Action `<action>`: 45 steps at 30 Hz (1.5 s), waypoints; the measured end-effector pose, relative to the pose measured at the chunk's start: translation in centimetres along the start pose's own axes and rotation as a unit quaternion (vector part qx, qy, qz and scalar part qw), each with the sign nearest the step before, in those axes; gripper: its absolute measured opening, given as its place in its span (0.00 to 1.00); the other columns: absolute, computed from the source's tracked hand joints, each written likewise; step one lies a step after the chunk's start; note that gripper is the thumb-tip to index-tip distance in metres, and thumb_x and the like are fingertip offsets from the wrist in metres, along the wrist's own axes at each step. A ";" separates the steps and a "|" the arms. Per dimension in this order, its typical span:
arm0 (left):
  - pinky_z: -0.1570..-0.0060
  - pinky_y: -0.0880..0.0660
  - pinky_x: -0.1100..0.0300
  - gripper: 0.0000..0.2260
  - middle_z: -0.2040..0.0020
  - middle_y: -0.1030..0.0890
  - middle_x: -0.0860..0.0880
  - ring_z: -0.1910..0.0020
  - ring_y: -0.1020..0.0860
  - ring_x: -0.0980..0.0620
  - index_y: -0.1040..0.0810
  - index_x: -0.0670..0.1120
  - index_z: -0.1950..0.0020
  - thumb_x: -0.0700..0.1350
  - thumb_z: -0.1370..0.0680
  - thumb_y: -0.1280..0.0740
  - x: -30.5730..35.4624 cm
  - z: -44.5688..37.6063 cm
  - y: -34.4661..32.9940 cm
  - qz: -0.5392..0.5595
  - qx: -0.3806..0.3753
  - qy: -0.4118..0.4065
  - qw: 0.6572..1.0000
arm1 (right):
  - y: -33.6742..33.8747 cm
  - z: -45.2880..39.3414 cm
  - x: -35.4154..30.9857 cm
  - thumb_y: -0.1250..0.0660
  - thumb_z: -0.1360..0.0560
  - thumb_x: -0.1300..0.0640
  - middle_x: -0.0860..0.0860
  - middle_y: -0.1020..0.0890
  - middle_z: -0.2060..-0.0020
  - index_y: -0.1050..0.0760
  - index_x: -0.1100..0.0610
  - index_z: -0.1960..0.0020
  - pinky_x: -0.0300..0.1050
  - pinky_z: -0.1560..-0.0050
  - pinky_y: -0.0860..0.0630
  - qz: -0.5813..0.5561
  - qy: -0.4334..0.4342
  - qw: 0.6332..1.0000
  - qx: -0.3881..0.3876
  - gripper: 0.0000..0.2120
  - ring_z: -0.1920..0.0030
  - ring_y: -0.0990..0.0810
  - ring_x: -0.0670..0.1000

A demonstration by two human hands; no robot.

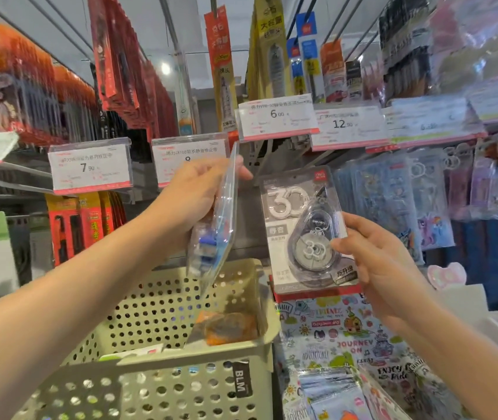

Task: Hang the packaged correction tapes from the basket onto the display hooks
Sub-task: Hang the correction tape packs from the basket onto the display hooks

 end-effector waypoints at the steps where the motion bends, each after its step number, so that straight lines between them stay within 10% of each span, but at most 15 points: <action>1: 0.76 0.35 0.63 0.14 0.83 0.31 0.55 0.84 0.34 0.58 0.20 0.46 0.54 0.51 0.20 0.41 0.6 -0.1 -0.1 0.001 0.004 -0.003 1.000 | 0.0 0.0 0.0 0.37 0.27 0.69 0.50 0.13 0.62 0.24 0.53 0.47 0.40 0.66 0.20 0.006 0.006 1.000 0.001 0.15 0.63 0.16 0.47; 8: 0.82 0.36 0.71 0.13 0.84 0.30 0.53 0.86 0.33 0.59 0.25 0.38 0.52 0.46 0.18 0.42 3.4 -0.2 -0.6 0.042 0.014 -0.017 0.999 | -0.3 -0.5 -0.4 0.36 0.27 0.68 0.49 0.14 0.54 0.24 0.52 0.45 0.46 0.45 0.26 0.036 0.041 0.998 0.005 0.15 0.52 0.16 0.48; 28: 0.80 0.33 0.72 0.08 0.83 0.27 0.59 0.83 0.29 0.65 0.29 0.41 0.54 0.40 0.18 0.45 4.2 -0.8 -0.2 0.008 -0.004 -0.050 0.999 | -1.8 -1.9 -1.1 0.38 0.25 0.67 0.47 0.14 0.55 0.26 0.51 0.43 0.37 0.63 0.20 -0.018 0.085 0.996 -0.021 0.16 0.56 0.16 0.45; 45: 0.80 0.33 0.71 0.10 0.83 0.27 0.58 0.83 0.29 0.64 0.28 0.43 0.58 0.41 0.18 0.44 3.7 -1.5 0.2 -0.004 0.002 -0.052 0.999 | -2.6 -3.2 -1.0 0.37 0.25 0.66 0.48 0.14 0.58 0.26 0.56 0.39 0.48 0.48 0.22 -0.046 0.082 0.996 -0.009 0.16 0.53 0.17 0.48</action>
Point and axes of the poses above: each hand's wrist, its own z-axis away from the middle knuckle, its own y-axis out of the back of the hand, x = y × z, the point moved 7 cm from there along -z, towards the middle knuckle
